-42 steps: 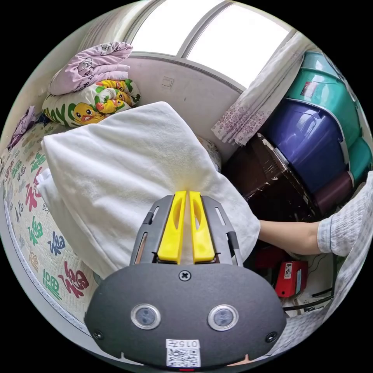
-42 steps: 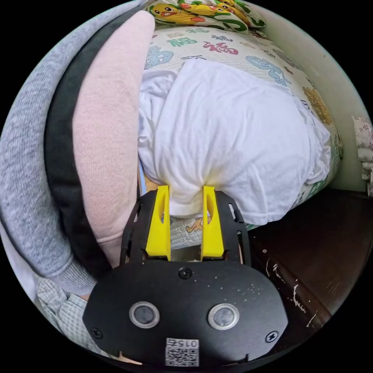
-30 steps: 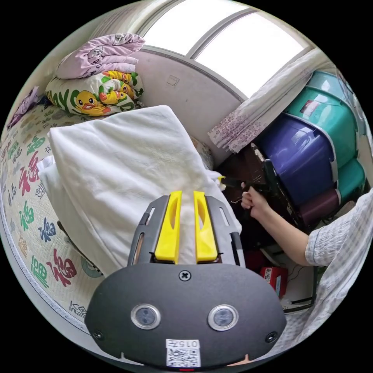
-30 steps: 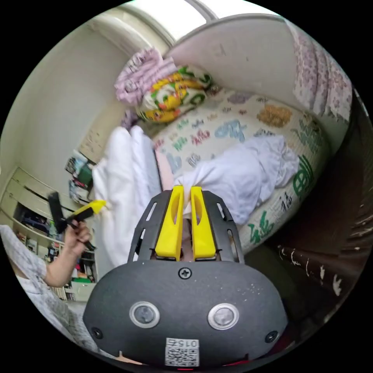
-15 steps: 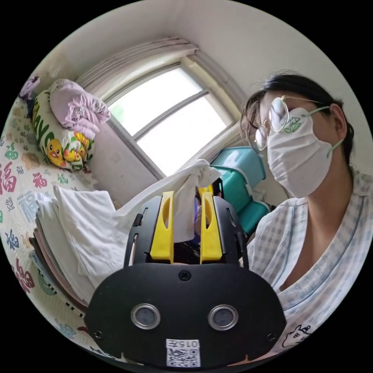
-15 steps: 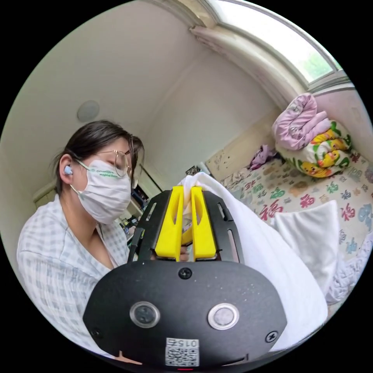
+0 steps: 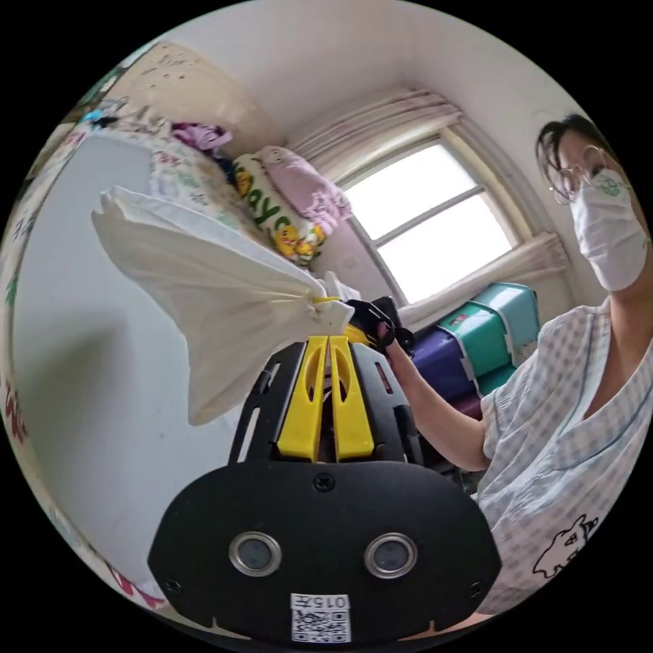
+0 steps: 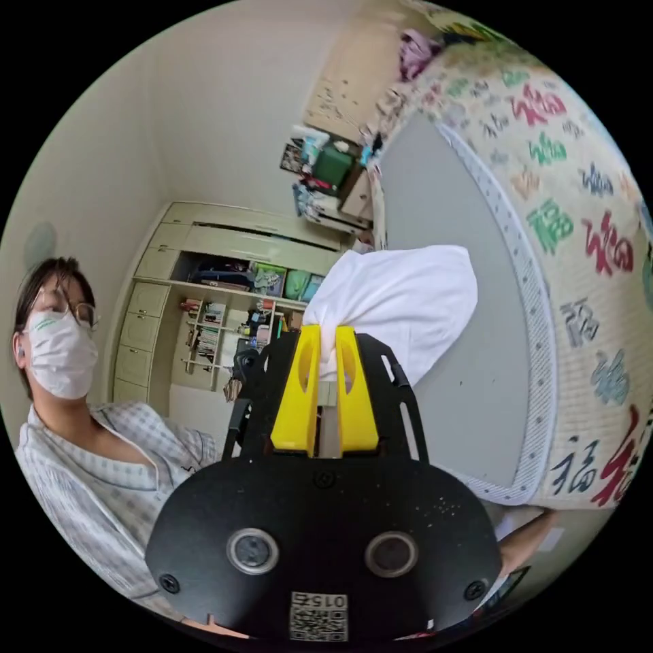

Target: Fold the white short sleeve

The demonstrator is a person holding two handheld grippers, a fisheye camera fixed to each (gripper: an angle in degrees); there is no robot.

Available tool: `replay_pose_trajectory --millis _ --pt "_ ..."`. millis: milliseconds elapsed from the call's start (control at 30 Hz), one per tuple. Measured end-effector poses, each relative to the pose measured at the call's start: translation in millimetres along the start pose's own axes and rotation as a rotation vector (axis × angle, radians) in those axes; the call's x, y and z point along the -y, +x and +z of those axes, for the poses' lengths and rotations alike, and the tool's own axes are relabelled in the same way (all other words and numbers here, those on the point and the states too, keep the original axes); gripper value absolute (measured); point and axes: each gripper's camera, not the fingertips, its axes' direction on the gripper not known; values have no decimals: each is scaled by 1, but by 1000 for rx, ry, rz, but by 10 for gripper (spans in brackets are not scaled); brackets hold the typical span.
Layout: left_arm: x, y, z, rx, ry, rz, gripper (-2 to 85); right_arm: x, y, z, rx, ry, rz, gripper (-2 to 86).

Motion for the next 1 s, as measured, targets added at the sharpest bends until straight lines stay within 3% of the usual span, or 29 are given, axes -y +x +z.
replay_pose_trajectory --millis 133,233,433,600,733,800,867,1000 --pt "-37 -39 -43 227 -19 -40 64 -4 36 67 70 -144 199 46" --pt "-57 -69 -49 153 -45 -102 75 -7 31 81 114 -207 255 48" --pt "-58 -72 -53 47 -9 -102 18 15 21 42 213 -115 384 52" --pt "-44 -59 -80 113 19 -74 -4 68 -12 14 179 -181 321 38" --pt "-47 -55 -126 175 112 -145 -6 108 -46 -32 184 -120 270 7" --pt "-48 -46 -150 222 118 -135 -7 125 -63 -47 89 -170 221 6" --pt "-51 -41 -160 233 132 -158 -7 144 -94 -51 -73 -238 99 15" --pt "-67 -47 -167 212 152 -242 -7 169 -132 -33 -142 -328 -115 93"
